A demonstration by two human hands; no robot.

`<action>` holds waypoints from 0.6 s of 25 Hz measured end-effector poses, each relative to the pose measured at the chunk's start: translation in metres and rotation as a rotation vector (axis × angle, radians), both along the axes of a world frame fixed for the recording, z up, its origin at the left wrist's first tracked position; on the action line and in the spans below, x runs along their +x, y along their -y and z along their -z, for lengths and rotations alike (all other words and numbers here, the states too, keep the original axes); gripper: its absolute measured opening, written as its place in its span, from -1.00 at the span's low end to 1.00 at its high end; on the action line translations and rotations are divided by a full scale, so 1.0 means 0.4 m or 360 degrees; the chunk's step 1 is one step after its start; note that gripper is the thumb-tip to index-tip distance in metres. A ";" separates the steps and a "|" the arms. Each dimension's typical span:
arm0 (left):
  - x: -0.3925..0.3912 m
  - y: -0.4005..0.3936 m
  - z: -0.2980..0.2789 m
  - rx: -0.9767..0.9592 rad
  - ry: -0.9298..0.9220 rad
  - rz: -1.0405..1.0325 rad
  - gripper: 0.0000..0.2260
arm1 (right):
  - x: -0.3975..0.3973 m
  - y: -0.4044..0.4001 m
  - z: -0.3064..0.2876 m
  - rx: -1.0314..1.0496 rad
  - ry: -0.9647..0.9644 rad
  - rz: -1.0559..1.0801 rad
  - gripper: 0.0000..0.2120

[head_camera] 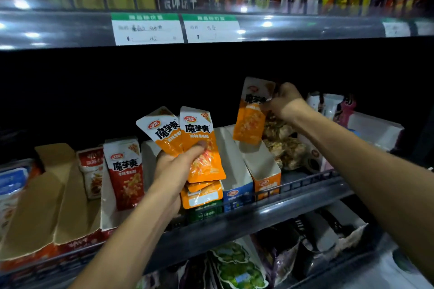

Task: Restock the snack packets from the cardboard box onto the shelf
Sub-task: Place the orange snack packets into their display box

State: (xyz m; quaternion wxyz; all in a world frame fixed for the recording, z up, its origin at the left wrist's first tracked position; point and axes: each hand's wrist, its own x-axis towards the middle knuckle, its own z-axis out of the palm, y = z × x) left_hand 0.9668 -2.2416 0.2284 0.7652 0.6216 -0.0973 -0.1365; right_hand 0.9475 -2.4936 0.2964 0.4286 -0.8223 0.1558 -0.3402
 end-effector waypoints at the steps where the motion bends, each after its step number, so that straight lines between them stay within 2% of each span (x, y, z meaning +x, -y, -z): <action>1: 0.008 0.000 0.003 -0.0007 -0.0022 0.0001 -0.78 | 0.022 0.007 0.005 -0.0052 -0.0062 -0.0025 -0.61; 5: 0.037 -0.008 0.014 -0.0022 -0.0116 -0.0037 -0.55 | 0.096 0.026 0.063 -0.0186 -0.0178 -0.0060 -0.71; 7: 0.047 -0.016 0.018 -0.0021 -0.0117 -0.0057 -0.52 | 0.111 0.041 0.063 -0.0306 -0.0186 -0.0057 -0.77; 9: 0.056 -0.022 0.021 -0.0036 -0.0097 -0.0070 -0.53 | 0.118 0.058 0.037 -0.0272 -0.0150 0.0075 -0.86; 11: 0.063 -0.023 0.027 -0.0044 -0.0090 -0.0073 -0.51 | 0.121 0.086 0.014 -0.0210 -0.0142 0.0108 -0.67; 13: 0.061 -0.020 0.031 -0.0038 -0.0102 -0.0071 -0.52 | 0.128 0.112 0.025 -0.0341 -0.0169 0.0034 -0.50; 15: 0.055 -0.016 0.031 -0.0025 -0.0117 -0.0066 -0.54 | 0.136 0.104 0.051 -0.0393 -0.0222 -0.0026 -0.64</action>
